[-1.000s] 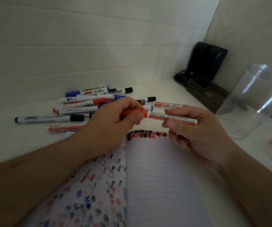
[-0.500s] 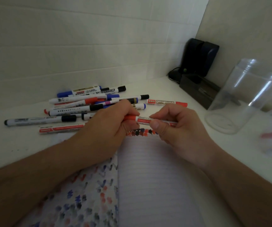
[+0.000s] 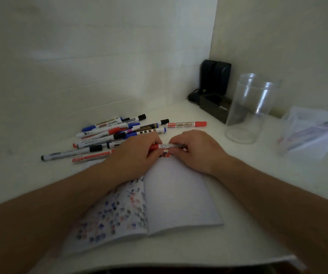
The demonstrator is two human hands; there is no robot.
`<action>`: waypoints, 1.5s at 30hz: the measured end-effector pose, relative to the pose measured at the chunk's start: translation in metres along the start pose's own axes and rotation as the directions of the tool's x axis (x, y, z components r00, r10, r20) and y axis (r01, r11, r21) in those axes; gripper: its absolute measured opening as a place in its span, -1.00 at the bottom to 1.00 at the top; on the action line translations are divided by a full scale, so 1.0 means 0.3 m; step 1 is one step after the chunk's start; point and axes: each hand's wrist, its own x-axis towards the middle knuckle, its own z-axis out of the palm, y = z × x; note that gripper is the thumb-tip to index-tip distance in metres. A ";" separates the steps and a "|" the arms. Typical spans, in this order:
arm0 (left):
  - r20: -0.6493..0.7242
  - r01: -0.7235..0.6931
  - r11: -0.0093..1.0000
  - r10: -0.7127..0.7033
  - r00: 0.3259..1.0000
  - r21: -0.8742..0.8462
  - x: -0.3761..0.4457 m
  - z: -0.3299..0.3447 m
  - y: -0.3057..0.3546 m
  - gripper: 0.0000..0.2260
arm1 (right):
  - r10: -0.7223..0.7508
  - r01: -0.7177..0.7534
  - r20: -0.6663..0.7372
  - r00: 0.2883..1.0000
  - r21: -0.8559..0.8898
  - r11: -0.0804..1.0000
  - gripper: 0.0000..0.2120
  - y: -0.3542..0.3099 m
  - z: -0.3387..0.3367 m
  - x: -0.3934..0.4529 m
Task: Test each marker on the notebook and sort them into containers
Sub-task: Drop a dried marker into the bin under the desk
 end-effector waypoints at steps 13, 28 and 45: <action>0.051 -0.462 0.868 0.478 0.877 -0.180 -0.176 0.108 0.844 -0.80 | 0.275 -0.281 -0.405 0.872 0.047 0.959 -0.80 0.017 -0.327 -1.068; 0.577 -0.310 0.846 0.525 0.626 -0.435 -0.506 0.920 1.444 -0.74 | 0.869 -0.869 0.004 0.495 0.016 0.494 -0.80 0.120 -0.027 -2.019; -0.095 -0.036 0.994 0.026 0.995 -0.105 -0.132 -0.173 0.307 -0.86 | 0.114 -0.060 -0.280 0.953 0.195 0.979 -0.84 -0.122 -0.245 -0.490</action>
